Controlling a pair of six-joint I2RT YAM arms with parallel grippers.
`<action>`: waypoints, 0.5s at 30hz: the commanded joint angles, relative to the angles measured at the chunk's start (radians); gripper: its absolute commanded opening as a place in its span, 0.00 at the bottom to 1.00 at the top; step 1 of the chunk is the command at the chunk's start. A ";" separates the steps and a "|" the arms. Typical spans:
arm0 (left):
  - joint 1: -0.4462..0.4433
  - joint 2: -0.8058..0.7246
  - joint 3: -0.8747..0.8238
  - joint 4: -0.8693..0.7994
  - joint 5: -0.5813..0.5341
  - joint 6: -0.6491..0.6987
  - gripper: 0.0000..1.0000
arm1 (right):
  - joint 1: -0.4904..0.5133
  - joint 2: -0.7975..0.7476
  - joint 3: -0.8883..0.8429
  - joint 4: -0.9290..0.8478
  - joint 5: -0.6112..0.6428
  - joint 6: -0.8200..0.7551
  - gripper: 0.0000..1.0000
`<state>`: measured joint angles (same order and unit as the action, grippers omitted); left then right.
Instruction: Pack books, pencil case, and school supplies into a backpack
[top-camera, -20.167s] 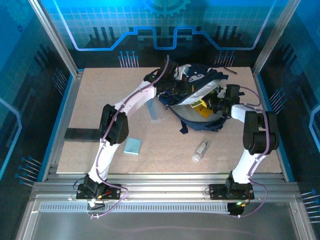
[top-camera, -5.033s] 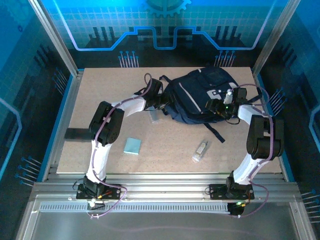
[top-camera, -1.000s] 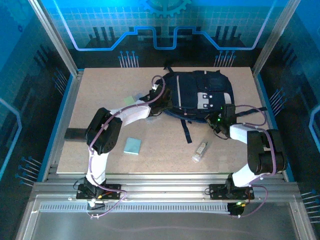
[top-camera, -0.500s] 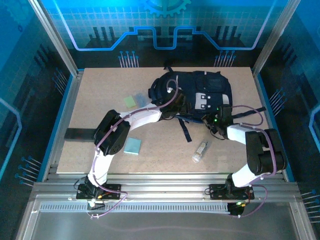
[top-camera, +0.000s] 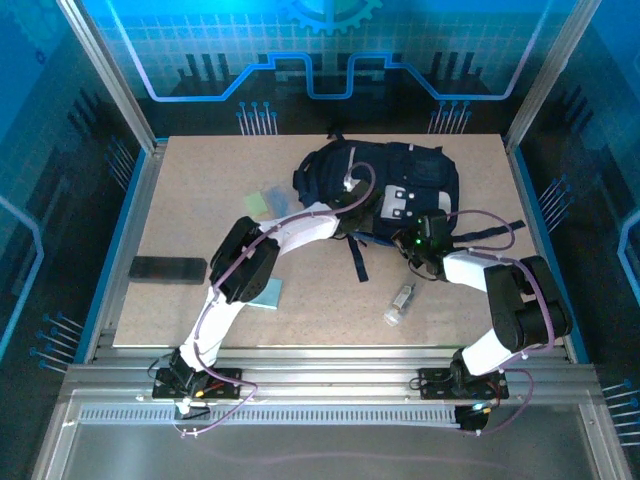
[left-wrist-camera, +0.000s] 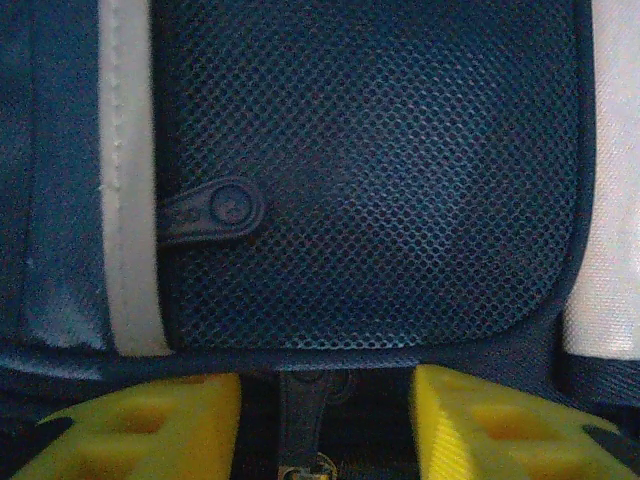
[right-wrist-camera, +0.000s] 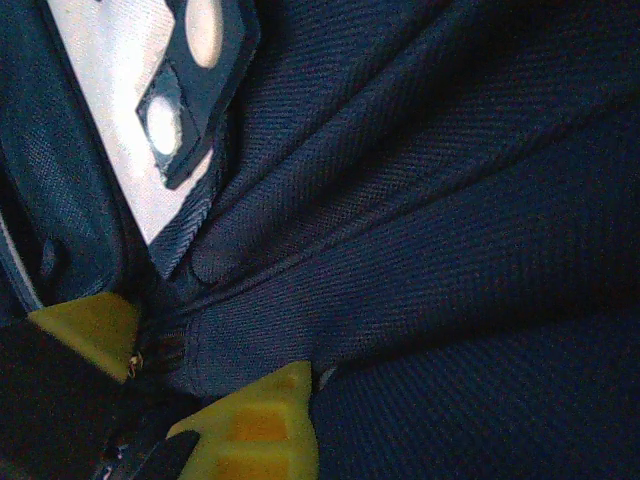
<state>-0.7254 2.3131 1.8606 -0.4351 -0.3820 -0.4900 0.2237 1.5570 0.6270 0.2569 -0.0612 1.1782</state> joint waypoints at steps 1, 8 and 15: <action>0.023 0.112 0.054 -0.097 -0.087 0.042 0.40 | 0.032 -0.021 -0.038 -0.037 -0.053 -0.003 0.00; 0.036 0.109 0.049 -0.159 -0.054 0.042 0.33 | 0.027 -0.034 -0.044 -0.050 -0.022 -0.006 0.00; 0.049 0.068 0.030 -0.140 -0.066 0.046 0.00 | 0.006 -0.029 -0.045 -0.053 -0.008 -0.014 0.00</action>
<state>-0.7166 2.3489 1.9236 -0.5190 -0.4141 -0.4633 0.2283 1.5520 0.6094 0.2817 -0.0475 1.1790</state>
